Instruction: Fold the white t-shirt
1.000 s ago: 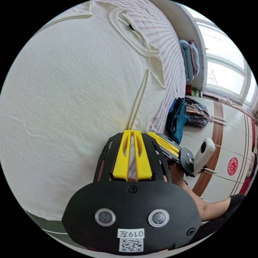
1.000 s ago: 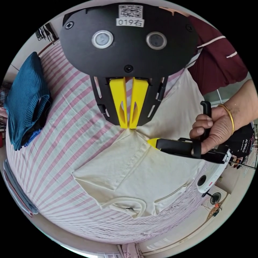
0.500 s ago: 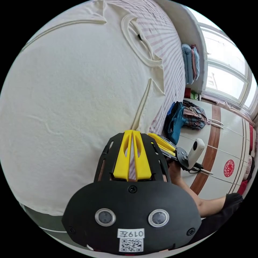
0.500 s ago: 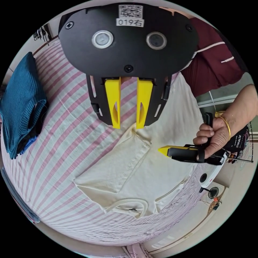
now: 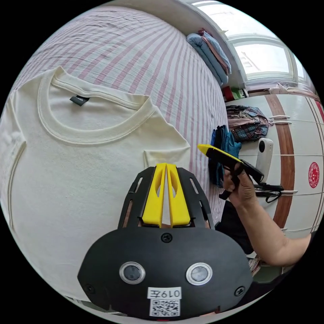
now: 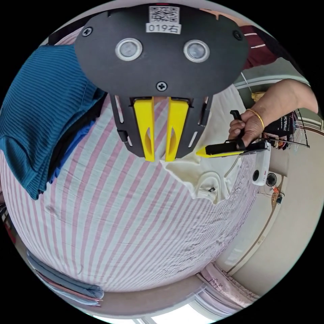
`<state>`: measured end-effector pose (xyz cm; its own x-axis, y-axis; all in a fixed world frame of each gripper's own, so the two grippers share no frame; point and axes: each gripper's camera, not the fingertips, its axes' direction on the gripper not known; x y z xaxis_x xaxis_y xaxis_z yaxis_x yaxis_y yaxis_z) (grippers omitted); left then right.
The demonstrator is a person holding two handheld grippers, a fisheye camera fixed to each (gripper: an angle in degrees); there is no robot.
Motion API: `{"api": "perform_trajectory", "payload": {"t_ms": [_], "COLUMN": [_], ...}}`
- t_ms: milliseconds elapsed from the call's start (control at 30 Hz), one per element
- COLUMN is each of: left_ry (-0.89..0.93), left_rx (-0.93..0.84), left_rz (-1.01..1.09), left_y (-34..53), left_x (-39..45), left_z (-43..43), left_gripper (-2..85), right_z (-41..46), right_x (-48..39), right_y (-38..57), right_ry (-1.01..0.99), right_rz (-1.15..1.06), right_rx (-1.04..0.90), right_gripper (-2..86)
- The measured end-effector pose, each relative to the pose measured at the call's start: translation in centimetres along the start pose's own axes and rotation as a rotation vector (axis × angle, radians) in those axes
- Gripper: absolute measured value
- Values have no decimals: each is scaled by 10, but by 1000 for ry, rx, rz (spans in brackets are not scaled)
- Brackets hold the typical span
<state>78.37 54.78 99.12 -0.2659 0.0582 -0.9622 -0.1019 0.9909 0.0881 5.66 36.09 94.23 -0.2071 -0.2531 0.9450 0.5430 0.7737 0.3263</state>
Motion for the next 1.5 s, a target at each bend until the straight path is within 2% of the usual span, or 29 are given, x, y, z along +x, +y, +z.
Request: {"api": "perform_trajectory", "payload": {"t_ms": [267,533,700,767,833,867,967,1067,1233,1500], "left_ry": [52,-17,14,14,-33,-129,-391,-475,-536,-567], "left_rx": [11,16,10,75,150,185,240,255,250,263], "left_rz": [-67,-70,-98,-116,-89,-57,33,36,-25,-56], "left_y": [66,131,173,200,224,242,294,356,465,622], "left_x": [3,28,40,44,51,59,82,99,129,185], "left_z": [1,-7,-14,-31,-50,-63,-94,-126,-178,-260], "left_gripper": [9,10,10,10,9,9,9,8,8,9], "right_z": [24,26,14,2,-13,-18,-32,-37,-55,-115], "right_x": [-26,-69,-91,-96,-116,-124,-186,-259,-381,-499], "right_y": [7,58,95,114,143,152,199,247,334,474], "right_ry": [-41,149,132,149,207,223,349,376,342,288], "right_rz": [-151,-250,-243,-212,-224,-239,-329,-425,-558,-761], "right_rx": [-202,-274,-233,-183,-120,-94,-13,-4,-14,53], "right_gripper": [26,5,62,82,52,31,-4,-8,-10,-10]}}
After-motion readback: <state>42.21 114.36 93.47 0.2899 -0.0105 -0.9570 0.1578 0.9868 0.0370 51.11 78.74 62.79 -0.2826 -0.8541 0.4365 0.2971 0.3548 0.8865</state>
